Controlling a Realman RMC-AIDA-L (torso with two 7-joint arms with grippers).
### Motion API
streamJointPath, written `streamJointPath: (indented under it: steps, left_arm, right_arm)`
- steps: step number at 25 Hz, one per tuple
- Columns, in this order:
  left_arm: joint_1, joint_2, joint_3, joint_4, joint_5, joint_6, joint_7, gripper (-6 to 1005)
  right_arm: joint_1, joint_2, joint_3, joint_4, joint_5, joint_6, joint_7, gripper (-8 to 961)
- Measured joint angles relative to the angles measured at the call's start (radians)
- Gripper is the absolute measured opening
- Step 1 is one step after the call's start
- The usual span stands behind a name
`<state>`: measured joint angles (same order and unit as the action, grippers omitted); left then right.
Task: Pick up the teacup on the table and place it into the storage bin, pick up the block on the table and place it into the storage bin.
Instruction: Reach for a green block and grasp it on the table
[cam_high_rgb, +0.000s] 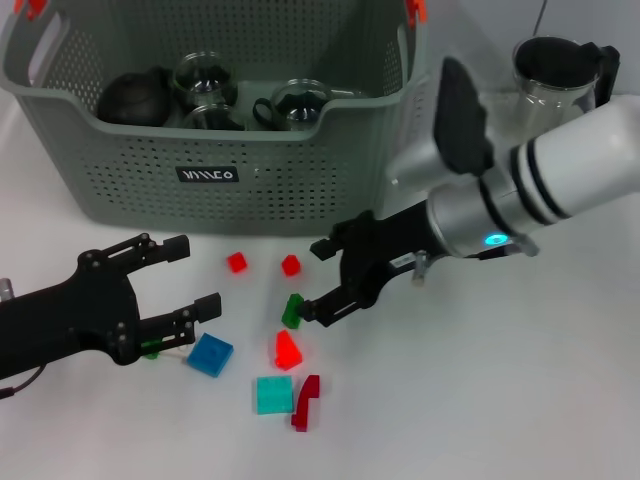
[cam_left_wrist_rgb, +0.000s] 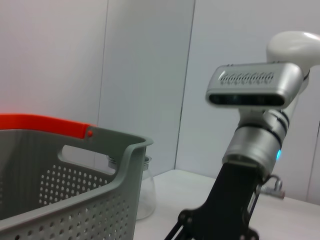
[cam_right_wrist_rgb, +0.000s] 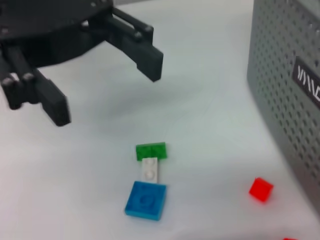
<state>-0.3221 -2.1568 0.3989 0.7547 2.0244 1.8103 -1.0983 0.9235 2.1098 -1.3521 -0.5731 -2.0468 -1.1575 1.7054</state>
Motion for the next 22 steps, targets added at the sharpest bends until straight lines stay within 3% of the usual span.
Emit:
streamJointPath:
  steps: [12, 22]
  left_arm:
    - [-0.002, 0.0, 0.0, 0.0, 0.001, -0.002, -0.003, 797]
    - [-0.003, 0.0, 0.0, -0.004, 0.0, -0.006, -0.004, 798]
  right_arm:
    - [-0.001, 0.002, -0.24, 0.056, 0.193, 0.191, -0.002, 812]
    - [-0.003, 0.005, -0.291, 0.072, 0.221, 0.221, -0.001, 770]
